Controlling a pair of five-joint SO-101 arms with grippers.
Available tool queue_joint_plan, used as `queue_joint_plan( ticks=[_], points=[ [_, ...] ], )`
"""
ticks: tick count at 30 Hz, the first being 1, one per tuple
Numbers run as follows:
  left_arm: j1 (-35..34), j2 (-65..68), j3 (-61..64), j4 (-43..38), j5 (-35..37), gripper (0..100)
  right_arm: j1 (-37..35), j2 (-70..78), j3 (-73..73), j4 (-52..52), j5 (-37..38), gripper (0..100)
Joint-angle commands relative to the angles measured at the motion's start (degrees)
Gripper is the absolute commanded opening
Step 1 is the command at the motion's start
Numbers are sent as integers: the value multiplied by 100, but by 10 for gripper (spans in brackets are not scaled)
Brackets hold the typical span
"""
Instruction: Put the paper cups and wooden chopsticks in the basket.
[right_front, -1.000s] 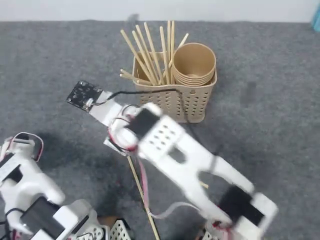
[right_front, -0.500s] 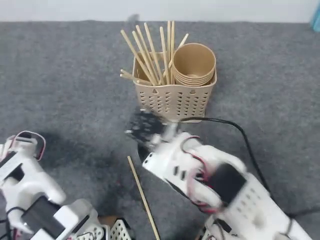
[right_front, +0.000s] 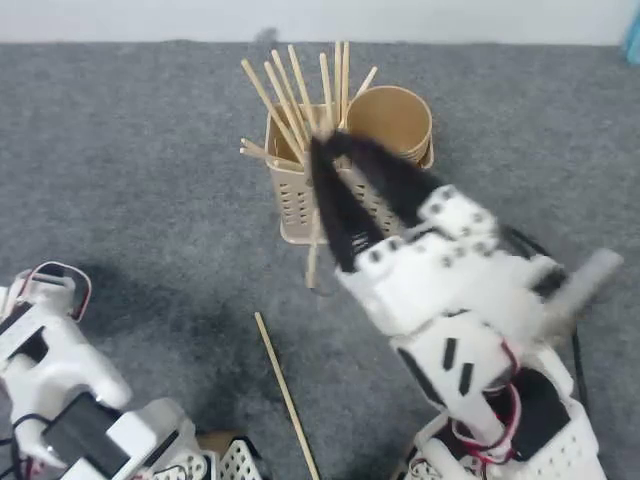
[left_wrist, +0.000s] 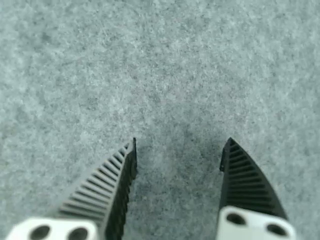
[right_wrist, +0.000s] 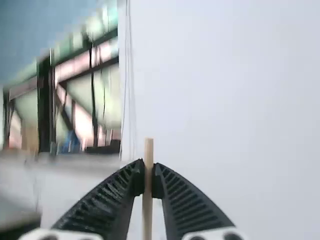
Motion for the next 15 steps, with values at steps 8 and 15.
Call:
queue_joint_plan(
  ticks=[8,15],
  points=[
    [132,-70,-92,18,-79,261,1007,2237,-237,-3187,-105,8],
    [176,-70,-92,9,-79,261,1473,3890,-1134,-3486,-105,8]
  ],
)
